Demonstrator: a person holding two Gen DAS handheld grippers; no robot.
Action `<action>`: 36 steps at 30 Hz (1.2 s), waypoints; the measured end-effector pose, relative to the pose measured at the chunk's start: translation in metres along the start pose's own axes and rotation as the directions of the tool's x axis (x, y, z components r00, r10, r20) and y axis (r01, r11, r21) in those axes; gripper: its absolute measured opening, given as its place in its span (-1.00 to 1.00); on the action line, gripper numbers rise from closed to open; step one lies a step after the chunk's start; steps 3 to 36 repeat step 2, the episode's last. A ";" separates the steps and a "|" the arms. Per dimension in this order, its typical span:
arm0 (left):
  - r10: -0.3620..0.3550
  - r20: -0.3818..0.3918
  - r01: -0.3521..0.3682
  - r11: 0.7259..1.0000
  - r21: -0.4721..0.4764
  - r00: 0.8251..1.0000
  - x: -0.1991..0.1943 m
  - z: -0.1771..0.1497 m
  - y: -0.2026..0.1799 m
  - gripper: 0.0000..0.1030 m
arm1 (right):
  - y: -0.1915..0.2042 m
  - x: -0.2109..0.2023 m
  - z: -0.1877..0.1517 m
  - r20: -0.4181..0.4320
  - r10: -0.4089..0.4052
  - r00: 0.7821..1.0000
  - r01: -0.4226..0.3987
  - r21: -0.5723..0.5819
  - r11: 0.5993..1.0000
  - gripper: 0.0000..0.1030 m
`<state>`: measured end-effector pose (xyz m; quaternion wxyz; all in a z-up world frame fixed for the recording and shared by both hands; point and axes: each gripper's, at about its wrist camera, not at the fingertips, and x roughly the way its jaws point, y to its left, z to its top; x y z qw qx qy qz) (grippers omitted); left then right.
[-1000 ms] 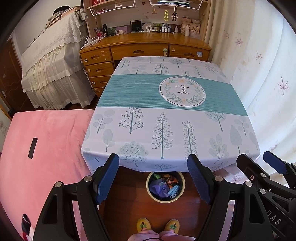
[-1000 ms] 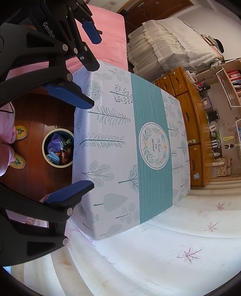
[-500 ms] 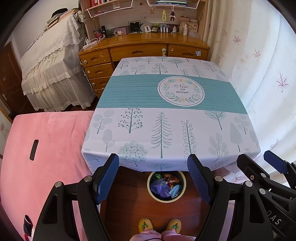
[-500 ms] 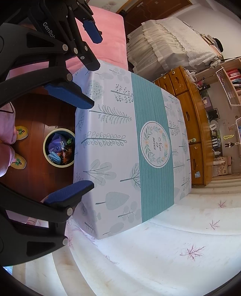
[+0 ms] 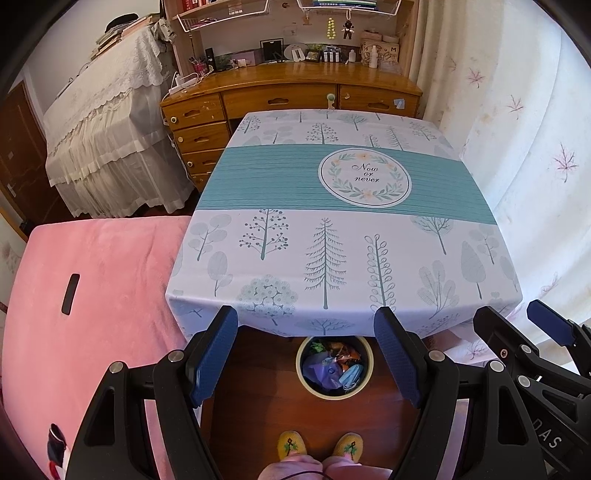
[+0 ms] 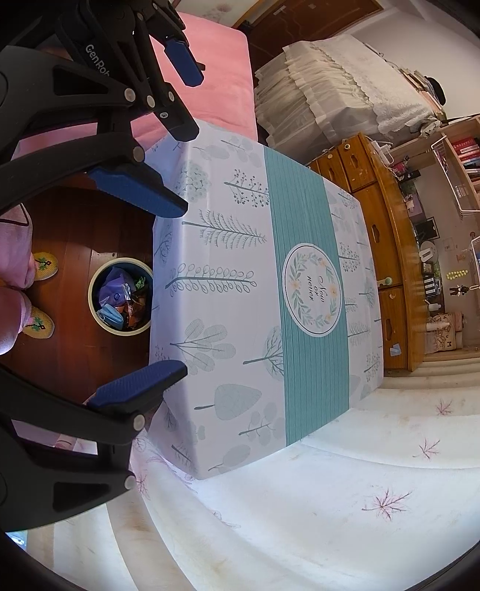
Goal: Collect trash
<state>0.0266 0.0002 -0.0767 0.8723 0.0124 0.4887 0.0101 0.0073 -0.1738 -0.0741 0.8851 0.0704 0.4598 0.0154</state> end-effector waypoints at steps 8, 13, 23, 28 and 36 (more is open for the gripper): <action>-0.001 -0.001 0.001 1.000 0.004 1.000 -0.001 -0.002 0.000 0.51 | 0.001 -0.001 -0.004 0.000 0.000 1.000 0.000 0.001 1.000 0.50; -0.001 -0.001 0.001 1.000 0.004 1.000 -0.001 -0.002 0.000 0.51 | 0.001 -0.001 -0.004 0.000 0.000 1.000 0.000 0.001 1.000 0.50; -0.001 -0.001 0.001 1.000 0.004 1.000 -0.001 -0.002 0.000 0.51 | 0.001 -0.001 -0.004 0.000 0.000 1.000 0.000 0.001 1.000 0.50; -0.001 -0.001 0.001 1.000 0.004 1.000 -0.001 -0.002 0.000 0.51 | 0.001 -0.001 -0.004 0.000 0.000 1.000 0.000 0.001 1.000 0.50; -0.001 -0.001 0.001 1.000 0.004 1.000 -0.001 -0.002 0.000 0.51 | 0.001 -0.001 -0.004 0.000 0.000 1.000 0.000 0.001 1.000 0.50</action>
